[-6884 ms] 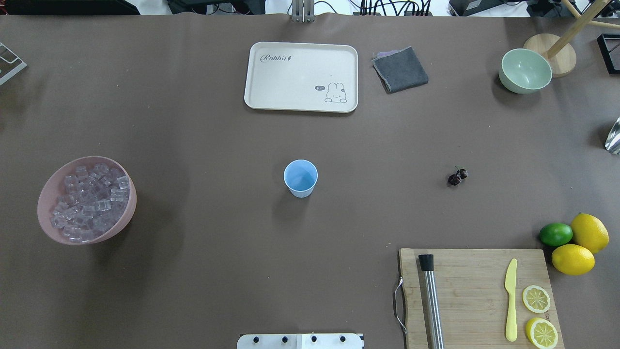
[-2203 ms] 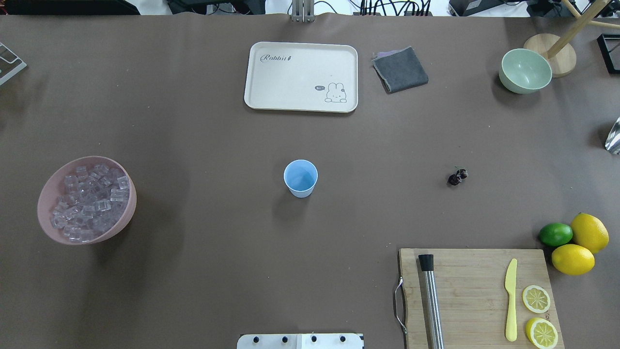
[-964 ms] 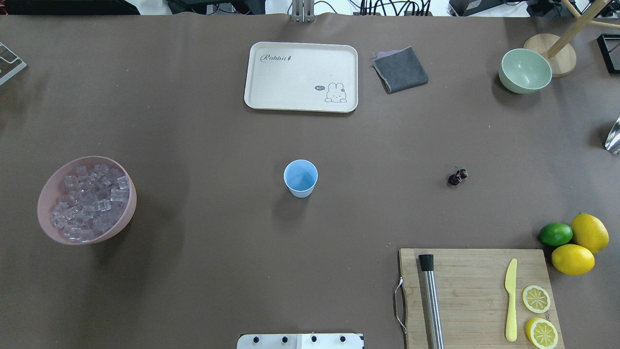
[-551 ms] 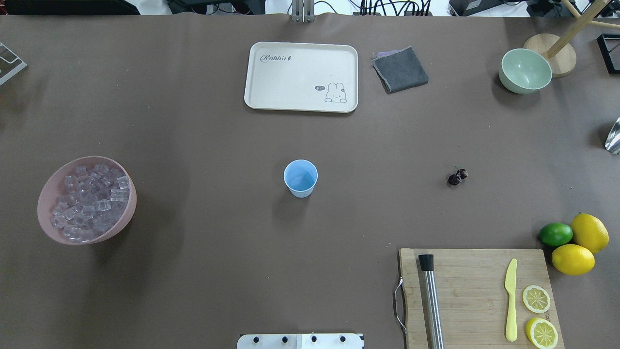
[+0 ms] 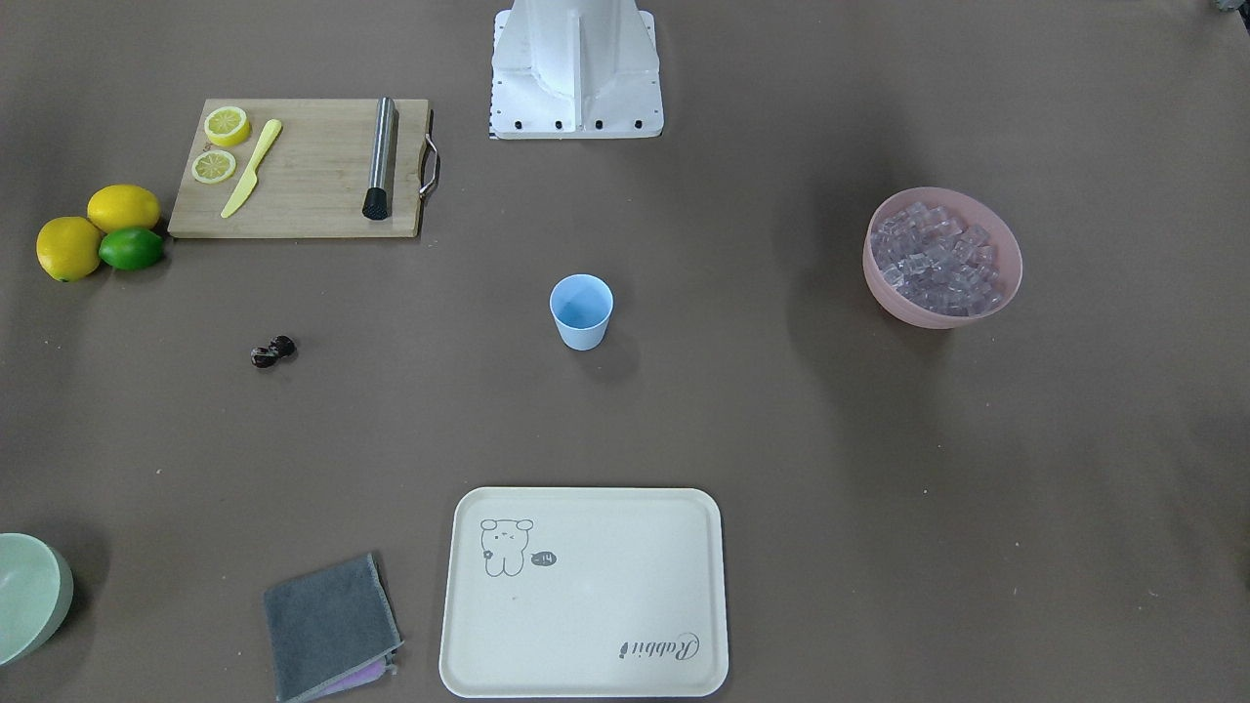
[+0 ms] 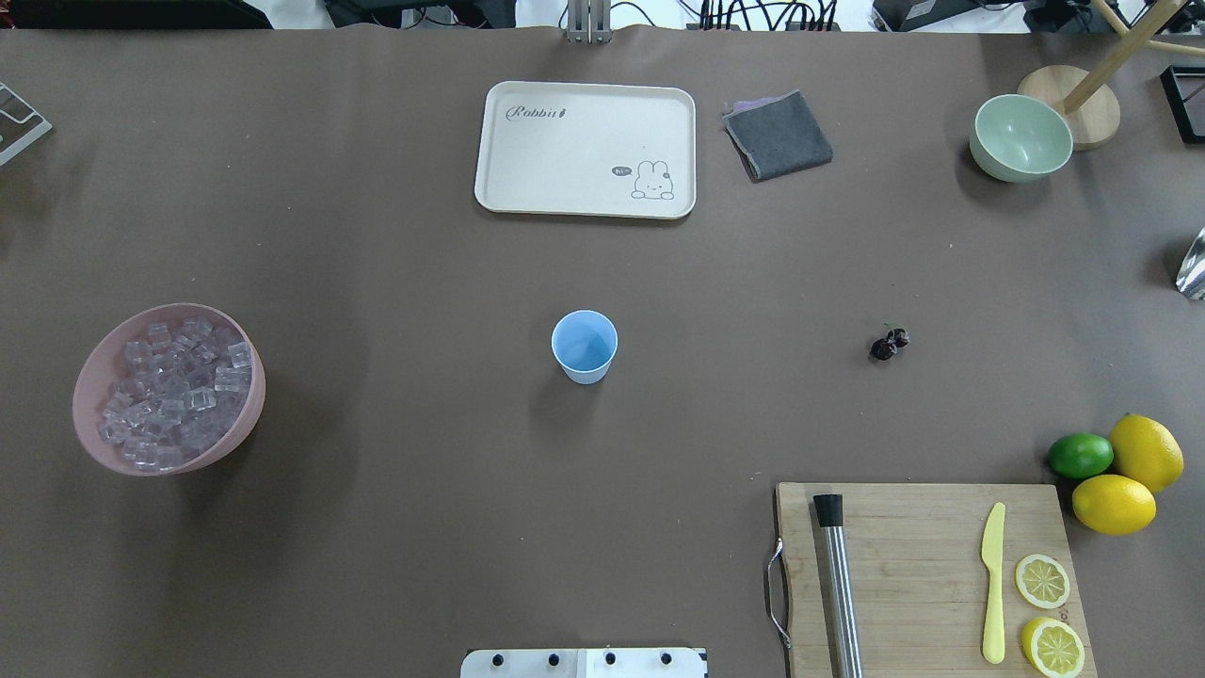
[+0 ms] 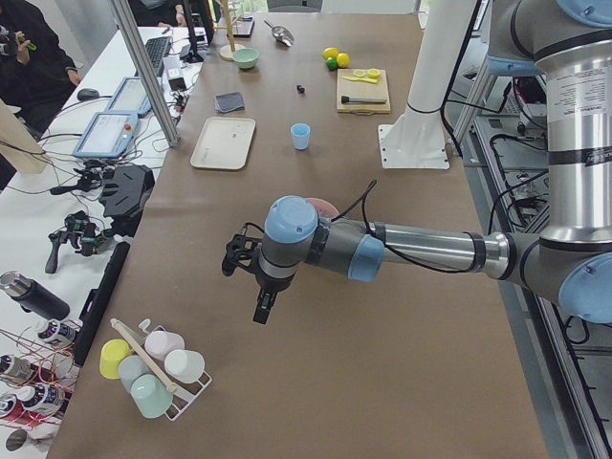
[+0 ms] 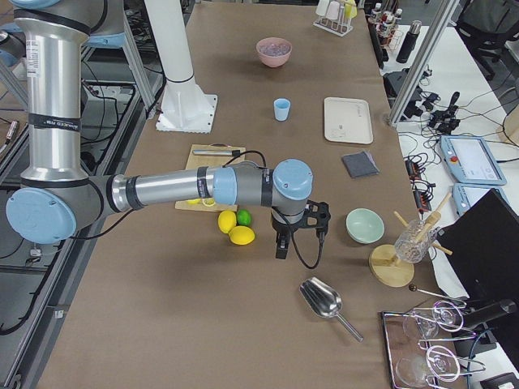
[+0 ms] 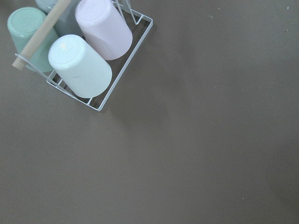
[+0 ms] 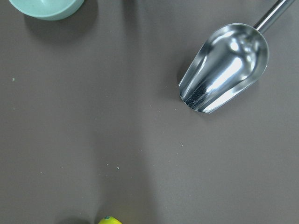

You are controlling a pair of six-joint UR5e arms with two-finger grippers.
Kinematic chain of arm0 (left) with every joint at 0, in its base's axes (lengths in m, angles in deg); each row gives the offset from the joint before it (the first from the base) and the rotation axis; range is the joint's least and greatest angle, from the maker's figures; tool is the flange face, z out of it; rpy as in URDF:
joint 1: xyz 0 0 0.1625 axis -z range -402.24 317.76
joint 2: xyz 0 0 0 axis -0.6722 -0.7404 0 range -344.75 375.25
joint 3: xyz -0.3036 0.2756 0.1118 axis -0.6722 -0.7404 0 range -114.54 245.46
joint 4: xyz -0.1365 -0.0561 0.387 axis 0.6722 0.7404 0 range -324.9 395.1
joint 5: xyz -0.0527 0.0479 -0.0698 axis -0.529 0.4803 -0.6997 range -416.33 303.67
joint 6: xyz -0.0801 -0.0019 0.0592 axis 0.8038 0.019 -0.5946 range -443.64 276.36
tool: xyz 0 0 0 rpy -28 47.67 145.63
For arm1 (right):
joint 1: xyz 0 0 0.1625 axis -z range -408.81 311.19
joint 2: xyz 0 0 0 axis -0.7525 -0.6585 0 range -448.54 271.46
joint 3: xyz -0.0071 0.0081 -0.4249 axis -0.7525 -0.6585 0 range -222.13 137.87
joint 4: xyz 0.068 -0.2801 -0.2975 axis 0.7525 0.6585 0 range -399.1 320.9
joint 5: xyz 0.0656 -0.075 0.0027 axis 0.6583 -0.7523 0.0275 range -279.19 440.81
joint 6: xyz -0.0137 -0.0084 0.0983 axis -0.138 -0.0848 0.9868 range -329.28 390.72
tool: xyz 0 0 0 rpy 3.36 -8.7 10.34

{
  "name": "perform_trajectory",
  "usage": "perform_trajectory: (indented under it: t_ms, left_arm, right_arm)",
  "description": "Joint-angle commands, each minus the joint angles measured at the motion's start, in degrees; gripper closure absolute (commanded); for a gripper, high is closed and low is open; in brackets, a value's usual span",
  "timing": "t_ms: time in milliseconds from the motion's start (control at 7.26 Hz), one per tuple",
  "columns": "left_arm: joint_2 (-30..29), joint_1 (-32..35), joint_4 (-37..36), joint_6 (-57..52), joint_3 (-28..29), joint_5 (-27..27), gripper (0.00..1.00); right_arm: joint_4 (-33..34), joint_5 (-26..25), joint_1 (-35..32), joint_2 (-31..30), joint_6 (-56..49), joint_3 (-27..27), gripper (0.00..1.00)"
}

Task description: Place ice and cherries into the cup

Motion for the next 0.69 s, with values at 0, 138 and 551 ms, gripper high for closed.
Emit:
perform_trajectory:
  t_ms: [0, 138, 551]
  left_arm:
    - [0.79, -5.07, 7.93, -0.25, -1.29, 0.61, 0.02]
    - [0.97, -7.45, 14.86, -0.34, -1.03, 0.52, 0.02]
    - [0.10, -12.02, 20.46, 0.18, -1.55, 0.43, 0.02]
  right_arm:
    - [-0.07, -0.18, 0.04, 0.01, -0.03, -0.03, 0.00]
    - [-0.07, -0.18, 0.04, -0.16, -0.03, -0.03, 0.00]
    - [-0.16, 0.17, 0.04, -0.52, -0.46, 0.23, 0.00]
